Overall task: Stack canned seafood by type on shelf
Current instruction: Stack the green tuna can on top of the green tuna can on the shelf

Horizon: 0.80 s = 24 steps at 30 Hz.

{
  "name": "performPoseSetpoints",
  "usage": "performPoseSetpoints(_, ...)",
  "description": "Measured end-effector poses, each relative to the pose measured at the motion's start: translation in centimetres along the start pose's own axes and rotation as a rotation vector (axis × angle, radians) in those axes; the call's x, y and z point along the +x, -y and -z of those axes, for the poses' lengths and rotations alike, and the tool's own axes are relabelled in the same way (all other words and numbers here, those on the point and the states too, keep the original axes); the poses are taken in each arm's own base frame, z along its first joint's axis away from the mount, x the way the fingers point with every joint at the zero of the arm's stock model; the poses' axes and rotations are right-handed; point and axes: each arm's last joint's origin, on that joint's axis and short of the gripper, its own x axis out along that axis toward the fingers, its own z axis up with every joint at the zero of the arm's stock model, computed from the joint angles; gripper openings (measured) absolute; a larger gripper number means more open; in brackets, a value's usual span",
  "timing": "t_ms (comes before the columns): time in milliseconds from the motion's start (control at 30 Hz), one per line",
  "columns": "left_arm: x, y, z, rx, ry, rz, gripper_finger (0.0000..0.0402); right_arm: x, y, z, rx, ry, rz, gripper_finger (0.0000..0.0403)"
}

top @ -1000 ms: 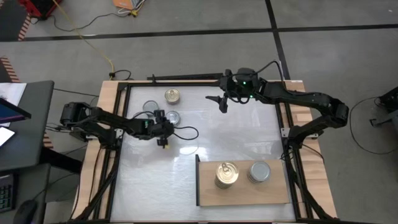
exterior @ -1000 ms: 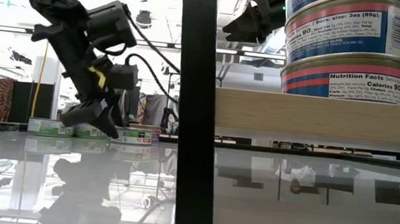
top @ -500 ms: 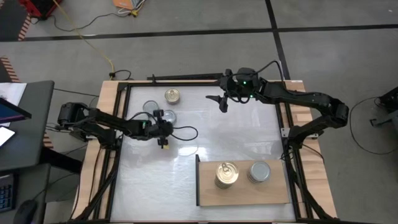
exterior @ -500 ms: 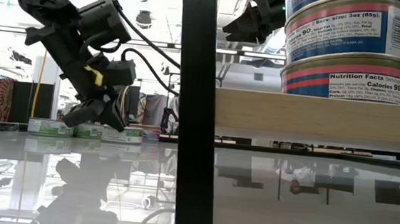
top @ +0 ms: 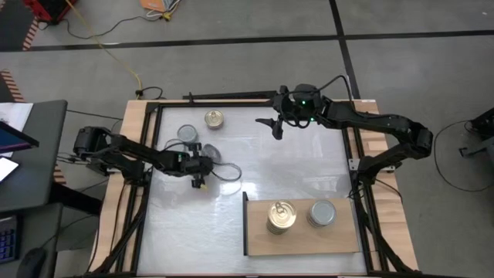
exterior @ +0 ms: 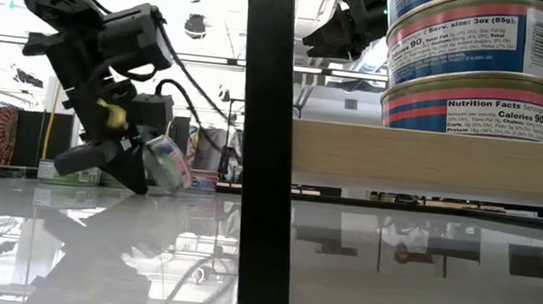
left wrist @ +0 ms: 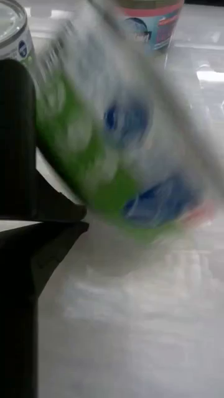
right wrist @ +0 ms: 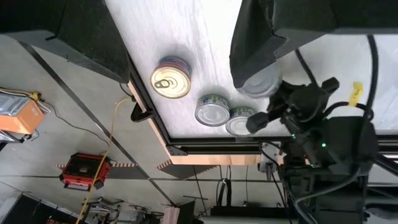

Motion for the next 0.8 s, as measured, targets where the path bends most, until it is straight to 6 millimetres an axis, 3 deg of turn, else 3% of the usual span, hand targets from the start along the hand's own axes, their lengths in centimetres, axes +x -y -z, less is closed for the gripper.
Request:
performPoseSetpoints(433, -1.4, 0.1, -0.1, -0.021, -0.011, 0.008, 0.0001, 0.0, 0.0, 0.1, 0.001, -0.006, -0.001, 0.0302)
performPoseSetpoints(567, -2.5, -0.5, -1.1, -0.075, 0.015, 0.008, 0.0001, 0.0, 0.0, 0.1, 0.002, -0.006, -0.001, 0.0302)
performPoseSetpoints(800, -2.6, -0.8, -2.5, -0.171, 0.143, -0.046, 0.0018, 0.0, -0.1, 0.1, 0.008, -0.006, -0.002, 0.0302)
